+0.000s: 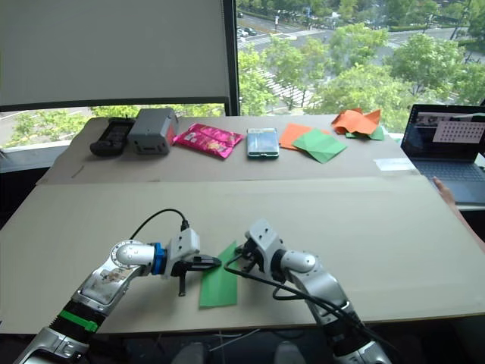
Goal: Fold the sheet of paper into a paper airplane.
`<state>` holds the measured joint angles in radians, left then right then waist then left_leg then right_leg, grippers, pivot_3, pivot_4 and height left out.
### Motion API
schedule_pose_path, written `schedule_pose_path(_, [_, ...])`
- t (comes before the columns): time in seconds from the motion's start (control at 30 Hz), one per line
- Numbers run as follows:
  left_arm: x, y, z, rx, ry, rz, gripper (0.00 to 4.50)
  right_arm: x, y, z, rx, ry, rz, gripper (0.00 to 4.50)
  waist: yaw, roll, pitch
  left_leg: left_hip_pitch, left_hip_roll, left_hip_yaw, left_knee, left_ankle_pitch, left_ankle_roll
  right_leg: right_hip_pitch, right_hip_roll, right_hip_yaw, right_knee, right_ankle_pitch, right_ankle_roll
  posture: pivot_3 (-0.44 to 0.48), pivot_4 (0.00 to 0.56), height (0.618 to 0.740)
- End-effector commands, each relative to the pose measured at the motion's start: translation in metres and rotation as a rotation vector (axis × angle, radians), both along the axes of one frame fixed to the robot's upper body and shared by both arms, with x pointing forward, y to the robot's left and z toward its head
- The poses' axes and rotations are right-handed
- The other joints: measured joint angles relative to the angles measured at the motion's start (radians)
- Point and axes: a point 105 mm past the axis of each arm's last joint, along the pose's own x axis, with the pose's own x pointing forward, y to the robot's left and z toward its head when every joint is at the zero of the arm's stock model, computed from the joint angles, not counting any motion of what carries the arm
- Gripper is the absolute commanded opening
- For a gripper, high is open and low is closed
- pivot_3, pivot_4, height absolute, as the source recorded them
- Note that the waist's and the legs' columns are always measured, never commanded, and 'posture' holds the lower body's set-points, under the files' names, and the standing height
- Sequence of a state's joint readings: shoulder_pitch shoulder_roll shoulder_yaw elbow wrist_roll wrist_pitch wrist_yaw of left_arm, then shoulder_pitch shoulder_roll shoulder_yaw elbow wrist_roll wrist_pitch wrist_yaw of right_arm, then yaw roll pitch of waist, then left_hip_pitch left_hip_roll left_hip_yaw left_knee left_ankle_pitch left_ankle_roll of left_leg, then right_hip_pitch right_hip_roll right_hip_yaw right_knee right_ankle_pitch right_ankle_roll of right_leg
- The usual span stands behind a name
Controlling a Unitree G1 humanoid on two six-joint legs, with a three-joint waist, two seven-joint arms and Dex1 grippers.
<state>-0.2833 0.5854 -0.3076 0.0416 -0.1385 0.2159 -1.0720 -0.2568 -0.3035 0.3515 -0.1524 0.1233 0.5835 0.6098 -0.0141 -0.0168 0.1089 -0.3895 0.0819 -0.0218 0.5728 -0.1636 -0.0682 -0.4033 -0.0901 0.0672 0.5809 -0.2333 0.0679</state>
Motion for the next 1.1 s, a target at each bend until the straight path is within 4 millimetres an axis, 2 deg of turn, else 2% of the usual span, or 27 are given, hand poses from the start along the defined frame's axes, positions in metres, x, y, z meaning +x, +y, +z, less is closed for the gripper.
schedule_pose_path(0.03, [-0.008,0.012,-0.029,0.11,0.081,0.021,0.03,-0.018,0.01,-0.011,-0.015,0.069,0.077,0.0,0.0,0.0,0.0,0.0,0.0,0.0,0.0,0.0,0.0,0.0,0.0,0.0,0.0,0.0,0.0,0.0,0.15,0.718])
schedule_pose_path(0.2, [-0.009,0.013,-0.03,0.114,0.082,0.021,0.03,-0.028,0.008,-0.022,-0.045,0.115,0.093,0.0,0.0,-0.002,-0.002,0.0,0.0,0.0,0.0,0.0,0.0,0.0,0.0,0.0,0.0,0.0,0.0,0.0,0.15,0.718])
schedule_pose_path(0.47, [-0.01,0.015,-0.031,0.122,0.084,0.02,0.03,-0.038,0.006,-0.026,-0.123,0.084,0.199,0.0,0.0,-0.004,-0.004,0.001,0.0,0.0,0.0,0.0,0.0,0.0,0.0,0.0,0.0,0.0,0.0,0.0,0.15,0.718])
schedule_pose_path(0.77, [-0.014,0.018,-0.033,0.128,0.088,0.02,0.03,-0.053,0.007,-0.028,-0.19,0.069,0.33,0.0,-0.003,-0.004,-0.005,0.001,0.0,0.0,0.0,0.0,0.0,0.0,0.0,0.0,0.0,0.0,0.0,0.0,0.15,0.718])
schedule_pose_path(1.1, [-0.024,0.02,-0.036,0.134,0.113,0.014,0.03,-0.084,0.016,-0.022,-0.208,0.049,0.511,0.0,-0.006,-0.006,-0.006,0.003,0.0,0.0,0.0,-0.004,-0.002,0.0,0.0,0.0,0.0,0.0,0.0,0.0,0.15,0.718])
